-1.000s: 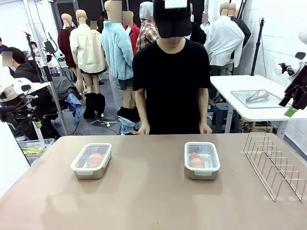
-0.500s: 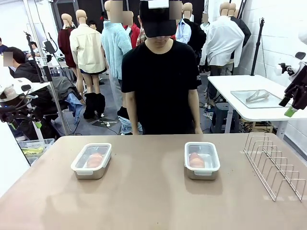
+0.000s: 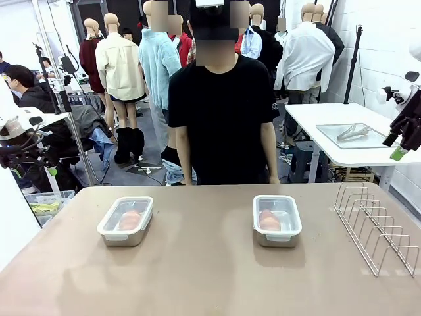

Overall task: Place the bread in airtight containers.
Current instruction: Release when the human grabs the Airtight Container lid.

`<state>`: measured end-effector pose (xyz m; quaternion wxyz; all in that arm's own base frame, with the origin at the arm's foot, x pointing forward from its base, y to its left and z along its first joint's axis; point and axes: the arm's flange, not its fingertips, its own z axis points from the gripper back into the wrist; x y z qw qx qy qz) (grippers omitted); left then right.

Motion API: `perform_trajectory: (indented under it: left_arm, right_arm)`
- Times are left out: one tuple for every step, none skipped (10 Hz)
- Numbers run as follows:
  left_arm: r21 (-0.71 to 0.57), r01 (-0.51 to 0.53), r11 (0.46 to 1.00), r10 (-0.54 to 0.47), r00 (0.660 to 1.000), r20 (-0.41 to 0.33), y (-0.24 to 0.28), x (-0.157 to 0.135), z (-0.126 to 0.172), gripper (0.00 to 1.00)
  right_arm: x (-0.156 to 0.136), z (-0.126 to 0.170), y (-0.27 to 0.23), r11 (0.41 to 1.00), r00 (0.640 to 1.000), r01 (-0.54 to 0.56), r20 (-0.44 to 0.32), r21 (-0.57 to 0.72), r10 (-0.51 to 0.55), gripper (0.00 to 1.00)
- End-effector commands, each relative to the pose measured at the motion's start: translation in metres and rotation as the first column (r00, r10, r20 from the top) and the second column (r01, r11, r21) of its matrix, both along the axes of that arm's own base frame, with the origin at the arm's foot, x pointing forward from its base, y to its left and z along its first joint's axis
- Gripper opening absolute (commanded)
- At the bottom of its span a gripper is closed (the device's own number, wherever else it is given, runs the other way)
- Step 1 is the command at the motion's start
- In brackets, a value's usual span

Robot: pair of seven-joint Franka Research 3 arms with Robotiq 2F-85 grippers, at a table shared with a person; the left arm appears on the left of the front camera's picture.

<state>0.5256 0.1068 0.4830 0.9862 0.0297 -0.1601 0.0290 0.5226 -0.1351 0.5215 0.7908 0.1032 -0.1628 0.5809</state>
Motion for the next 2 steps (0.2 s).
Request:
perform_trajectory:
  left_arm:
    - [0.016, -0.011, 1.0, 0.011, 1.0, 0.0, -0.0004, -0.0007, 0.002, 1.0]
    - [0.016, -0.011, 1.0, 0.011, 1.0, 0.0, -0.0004, -0.0007, 0.002, 1.0]
  right_arm:
    - [-0.0001, -0.0001, 0.0003, 1.0, 1.0, -0.008, -0.004, -0.018, 0.008, 1.0]
    - [-0.0001, -0.0001, 0.0003, 1.0, 1.0, -0.008, -0.004, -0.018, 0.008, 1.0]
